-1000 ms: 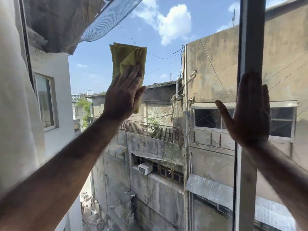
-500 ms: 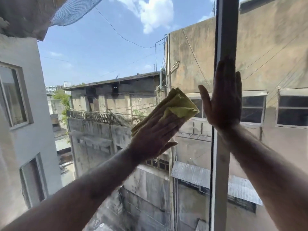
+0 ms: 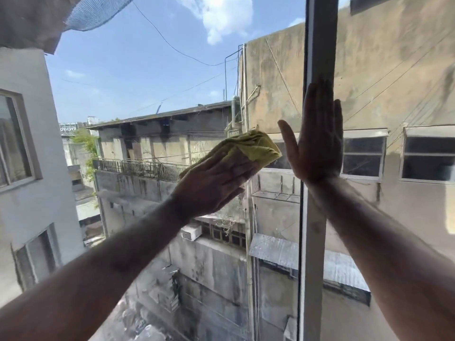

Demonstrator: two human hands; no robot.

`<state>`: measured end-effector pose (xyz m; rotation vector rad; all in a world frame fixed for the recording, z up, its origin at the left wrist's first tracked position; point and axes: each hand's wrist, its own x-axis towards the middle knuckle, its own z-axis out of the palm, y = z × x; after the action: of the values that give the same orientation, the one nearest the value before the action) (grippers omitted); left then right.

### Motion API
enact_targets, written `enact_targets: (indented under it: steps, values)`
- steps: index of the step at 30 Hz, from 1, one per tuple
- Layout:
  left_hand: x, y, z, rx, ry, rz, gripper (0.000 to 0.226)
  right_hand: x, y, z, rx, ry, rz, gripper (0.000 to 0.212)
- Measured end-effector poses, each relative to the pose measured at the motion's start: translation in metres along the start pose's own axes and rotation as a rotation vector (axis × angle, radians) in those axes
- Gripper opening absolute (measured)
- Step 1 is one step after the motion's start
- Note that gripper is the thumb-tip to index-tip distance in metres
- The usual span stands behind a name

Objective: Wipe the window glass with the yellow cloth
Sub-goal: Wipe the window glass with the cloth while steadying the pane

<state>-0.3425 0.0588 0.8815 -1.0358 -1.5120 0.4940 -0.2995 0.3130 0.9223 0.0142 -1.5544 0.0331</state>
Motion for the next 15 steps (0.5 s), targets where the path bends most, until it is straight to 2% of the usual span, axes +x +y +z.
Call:
enact_targets:
  steps: [2,4,6,7,8,9,11,13,15]
  values:
    - [0.003,-0.034,-0.004,0.034,0.036,-0.056,0.049,0.0,0.0,0.001,0.004,0.007,0.001,0.087]
    - [0.008,-0.062,-0.01,0.041,0.136,-0.313,0.042,0.0,0.0,0.003,0.011,0.017,0.002,0.087]
    - [0.018,-0.054,-0.013,0.019,0.22,-0.601,0.043,0.0,0.0,0.004,0.005,0.018,0.007,0.088]
    - [0.024,-0.037,-0.011,-0.009,0.248,-0.689,0.045,0.0,0.001,0.003,0.001,0.014,0.008,0.088]
    - [0.026,-0.018,-0.008,-0.05,0.244,-0.701,0.045,0.0,0.0,0.002,-0.001,0.008,0.007,0.089]
    - [0.024,0.0,-0.005,-0.084,0.212,-0.62,0.046,0.0,-0.001,0.002,0.0,0.002,0.007,0.088]
    - [0.006,0.024,-0.003,-0.106,0.096,-0.304,0.049,0.0,-0.001,0.001,0.004,-0.002,0.005,0.088]
    - [-0.015,0.005,-0.007,-0.05,0.061,-0.068,0.048,0.0,0.0,0.0,0.002,-0.01,0.005,0.087]
    - [-0.028,-0.03,-0.014,0.008,0.074,-0.078,0.044,0.0,0.0,0.001,0.005,-0.018,0.001,0.087]
